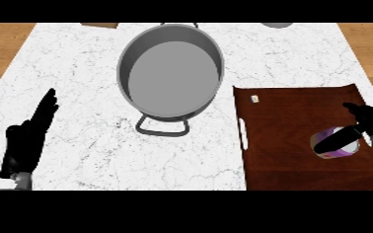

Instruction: Pick the can from the tray and place it in the pot

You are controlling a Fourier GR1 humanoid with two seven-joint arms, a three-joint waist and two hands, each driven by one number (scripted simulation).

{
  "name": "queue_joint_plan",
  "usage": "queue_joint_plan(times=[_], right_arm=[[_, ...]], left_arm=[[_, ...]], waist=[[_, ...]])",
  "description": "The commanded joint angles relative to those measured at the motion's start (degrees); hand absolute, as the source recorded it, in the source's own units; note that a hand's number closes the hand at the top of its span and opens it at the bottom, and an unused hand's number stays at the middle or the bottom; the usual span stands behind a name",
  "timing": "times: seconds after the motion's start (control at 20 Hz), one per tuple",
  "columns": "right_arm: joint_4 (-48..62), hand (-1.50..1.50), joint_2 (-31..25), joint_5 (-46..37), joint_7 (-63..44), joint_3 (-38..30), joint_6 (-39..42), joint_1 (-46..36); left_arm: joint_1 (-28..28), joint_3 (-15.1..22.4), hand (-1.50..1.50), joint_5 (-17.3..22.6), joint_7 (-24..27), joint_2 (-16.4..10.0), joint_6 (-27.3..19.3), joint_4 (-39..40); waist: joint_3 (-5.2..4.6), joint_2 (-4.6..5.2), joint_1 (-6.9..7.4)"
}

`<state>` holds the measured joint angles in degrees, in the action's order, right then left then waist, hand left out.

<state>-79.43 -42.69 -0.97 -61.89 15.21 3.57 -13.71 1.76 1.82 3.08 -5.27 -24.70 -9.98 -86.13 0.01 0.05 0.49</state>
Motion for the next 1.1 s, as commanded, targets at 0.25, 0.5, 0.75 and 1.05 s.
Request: queue_joint_plan(times=[0.25, 0.5, 0.75, 1.05], right_arm=[[2.7, -1.5, 5.9, -4.9, -4.4, -1.0, 2.4, -0.5], [6.3, -1.5, 6.7, -5.6, 1.1, -3.8, 6.0, 0.7], [1.3, 1.5, 5.7, -9.7, 4.0, -2.7, 6.5, 4.0], [5.9, 1.5, 9.8, -13.6, 5.3, -6.4, 7.2, 0.3]], left_arm=[[-0.9, -1.5, 0.0, -2.2, 0.2, 2.6, 1.7, 1.3], [2.1, -2.4, 0.0, -3.8, -0.6, 3.4, 1.9, -2.3], [3.6, -5.9, 0.0, -2.1, 0.7, 1.5, 5.2, -3.3], [2.5, -6.8, 0.0, -4.1, -1.0, 3.4, 6.3, -3.2]], waist=[[-0.02, -0.04, -0.36], [-0.01, -0.07, -0.28], [-0.03, -0.17, -0.49], [-0.01, -0.08, -0.3]])
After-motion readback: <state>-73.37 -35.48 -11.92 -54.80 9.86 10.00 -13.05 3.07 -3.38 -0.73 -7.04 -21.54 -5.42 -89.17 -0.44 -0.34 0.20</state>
